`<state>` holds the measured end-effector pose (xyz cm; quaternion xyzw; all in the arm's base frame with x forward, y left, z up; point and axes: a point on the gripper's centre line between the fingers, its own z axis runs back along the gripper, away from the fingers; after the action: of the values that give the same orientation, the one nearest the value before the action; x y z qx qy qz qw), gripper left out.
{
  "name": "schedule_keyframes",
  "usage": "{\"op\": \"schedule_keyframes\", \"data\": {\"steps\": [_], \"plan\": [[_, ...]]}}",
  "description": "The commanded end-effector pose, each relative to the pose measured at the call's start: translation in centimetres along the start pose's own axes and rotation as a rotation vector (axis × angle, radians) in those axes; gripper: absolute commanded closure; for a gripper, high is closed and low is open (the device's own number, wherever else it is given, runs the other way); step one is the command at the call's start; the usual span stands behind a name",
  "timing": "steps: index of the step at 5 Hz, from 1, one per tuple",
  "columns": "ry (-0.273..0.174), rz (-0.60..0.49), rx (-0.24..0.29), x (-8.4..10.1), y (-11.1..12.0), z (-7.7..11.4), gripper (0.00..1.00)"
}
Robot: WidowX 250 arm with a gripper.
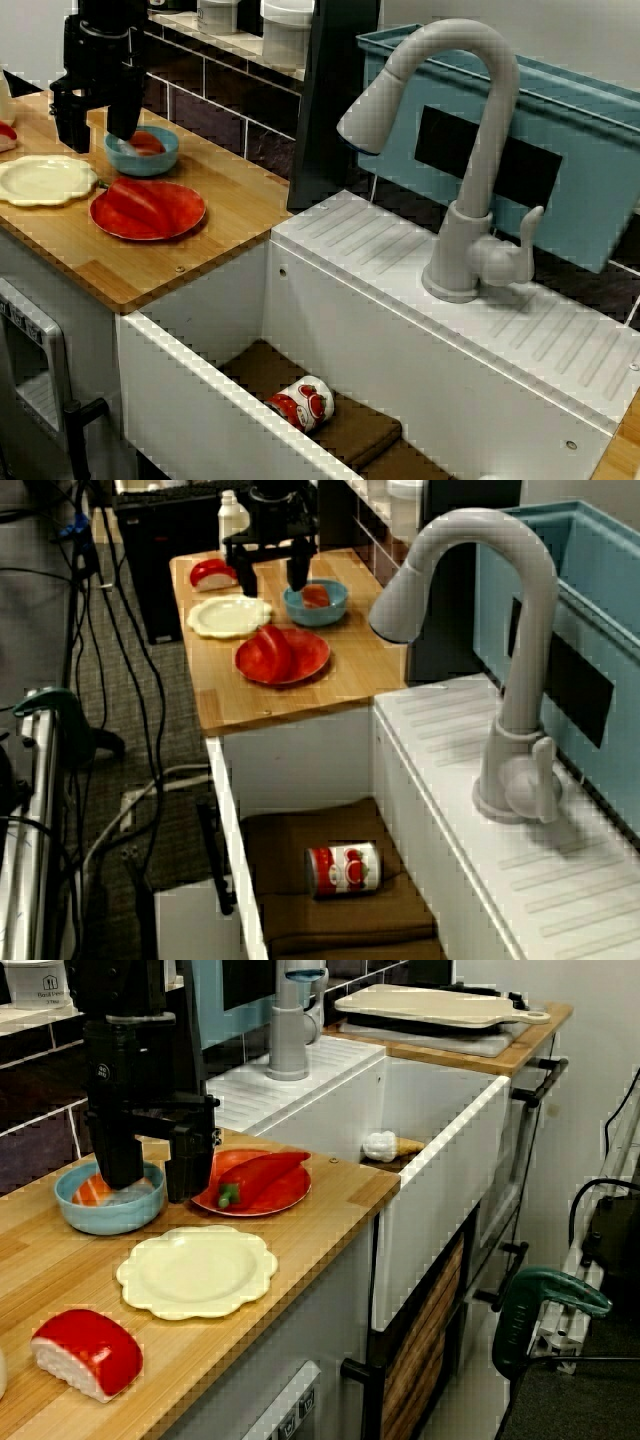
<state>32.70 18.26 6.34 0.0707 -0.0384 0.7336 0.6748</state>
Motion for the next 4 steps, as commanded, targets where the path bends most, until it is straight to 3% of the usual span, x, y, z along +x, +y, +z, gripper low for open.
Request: {"op": "schedule_keyframes", "data": {"steps": [1,4], "plan": [[-0.040,0.018,-0.043,0.21,-0.58,1.41,0.00],[-0.057,0.007,-0.037,0.58,-0.14,0.48,0.00]]}}
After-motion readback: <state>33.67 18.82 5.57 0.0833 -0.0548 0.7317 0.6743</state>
